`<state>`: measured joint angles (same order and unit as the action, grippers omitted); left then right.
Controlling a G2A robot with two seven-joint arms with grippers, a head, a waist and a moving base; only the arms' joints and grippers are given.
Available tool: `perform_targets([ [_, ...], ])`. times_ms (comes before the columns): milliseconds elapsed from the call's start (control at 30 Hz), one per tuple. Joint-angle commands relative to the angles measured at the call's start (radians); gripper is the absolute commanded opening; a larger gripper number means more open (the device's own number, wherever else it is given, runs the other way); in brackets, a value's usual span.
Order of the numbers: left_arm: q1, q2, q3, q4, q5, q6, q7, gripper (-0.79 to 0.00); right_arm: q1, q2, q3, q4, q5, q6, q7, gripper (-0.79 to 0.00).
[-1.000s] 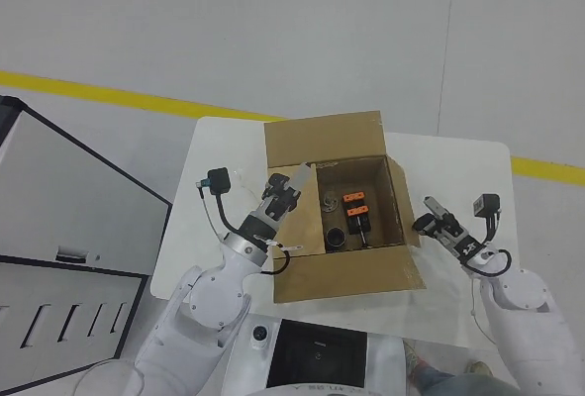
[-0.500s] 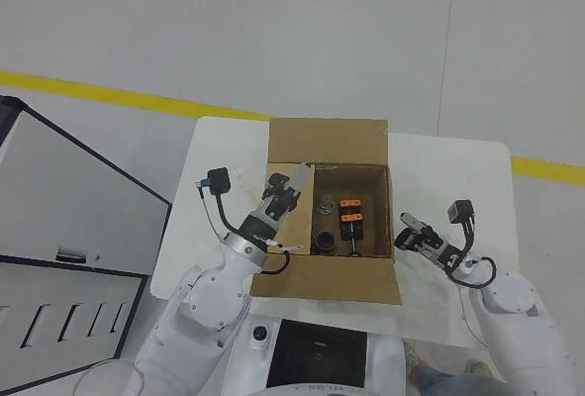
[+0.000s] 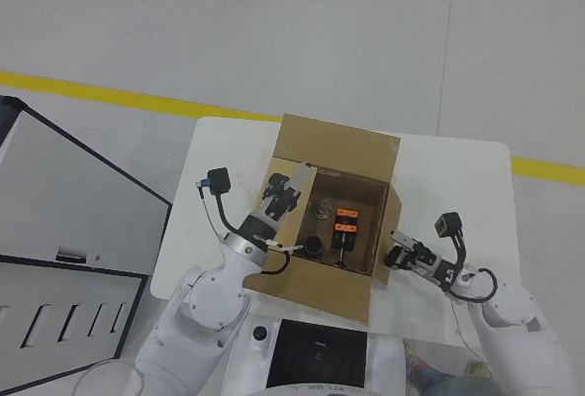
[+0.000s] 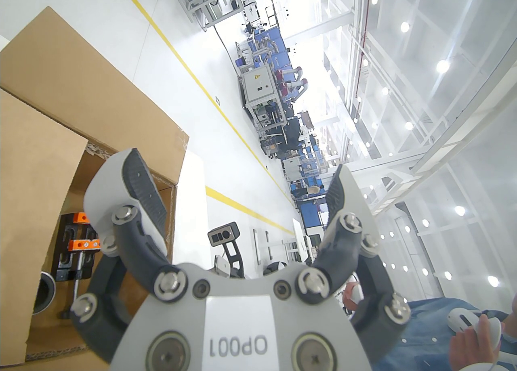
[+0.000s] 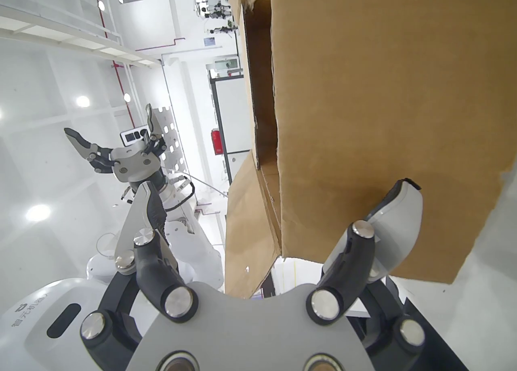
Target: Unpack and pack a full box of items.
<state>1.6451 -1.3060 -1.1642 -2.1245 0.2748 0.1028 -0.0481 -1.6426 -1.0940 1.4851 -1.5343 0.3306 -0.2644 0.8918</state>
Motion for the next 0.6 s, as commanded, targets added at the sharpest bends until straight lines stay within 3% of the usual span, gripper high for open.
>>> perform_targets([
  [0, 0.000, 0.000, 0.000, 0.000, 0.000, 0.000, 0.000, 0.000, 0.007, 0.003, 0.015, 0.005, -0.026, 0.016, -0.023, 0.000],
  [267, 0.000, 0.000, 0.000, 0.000, 0.000, 0.000, 0.000, 0.000, 0.096, 0.002, -0.028, 0.019, -0.117, 0.048, -0.064, 0.000],
  [433, 0.000, 0.000, 0.000, 0.000, 0.000, 0.000, 0.000, 0.000, 0.108, 0.010, 0.044, -0.081, -0.069, 0.061, -0.083, 0.000],
  [567, 0.000, 0.000, 0.000, 0.000, 0.000, 0.000, 0.000, 0.000, 0.111, 0.015, 0.085, -0.172, 0.016, 0.088, -0.033, 0.000],
])
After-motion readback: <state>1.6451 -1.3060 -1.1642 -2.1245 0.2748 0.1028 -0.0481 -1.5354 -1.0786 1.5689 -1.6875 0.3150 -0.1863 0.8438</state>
